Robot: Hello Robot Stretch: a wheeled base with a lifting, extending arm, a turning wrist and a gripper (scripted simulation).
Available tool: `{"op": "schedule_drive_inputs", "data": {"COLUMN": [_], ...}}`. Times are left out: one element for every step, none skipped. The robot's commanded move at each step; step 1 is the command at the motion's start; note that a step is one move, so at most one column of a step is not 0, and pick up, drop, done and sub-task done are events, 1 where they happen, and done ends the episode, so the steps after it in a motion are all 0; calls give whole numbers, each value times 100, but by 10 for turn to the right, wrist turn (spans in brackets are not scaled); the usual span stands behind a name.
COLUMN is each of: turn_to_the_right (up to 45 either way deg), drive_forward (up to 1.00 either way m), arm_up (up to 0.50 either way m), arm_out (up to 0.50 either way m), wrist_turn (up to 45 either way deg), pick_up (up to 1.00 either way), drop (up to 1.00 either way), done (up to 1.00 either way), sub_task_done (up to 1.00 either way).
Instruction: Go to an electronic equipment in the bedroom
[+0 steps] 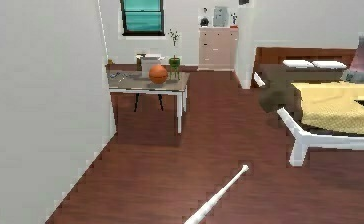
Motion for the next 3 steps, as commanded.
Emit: {"op": "schedule_drive_inputs", "data": {"turn_to_the_right": [-210, 0, 180], "drive_forward": [0, 45, 0], "arm_up": [0, 0, 0], "arm_out": [0, 0, 0], "wrist_turn": [0, 0, 0], "pick_up": [0, 0, 0], "drop": [0, 0, 0], "done": [0, 0, 0], "sub_task_done": [0, 0, 0]}}
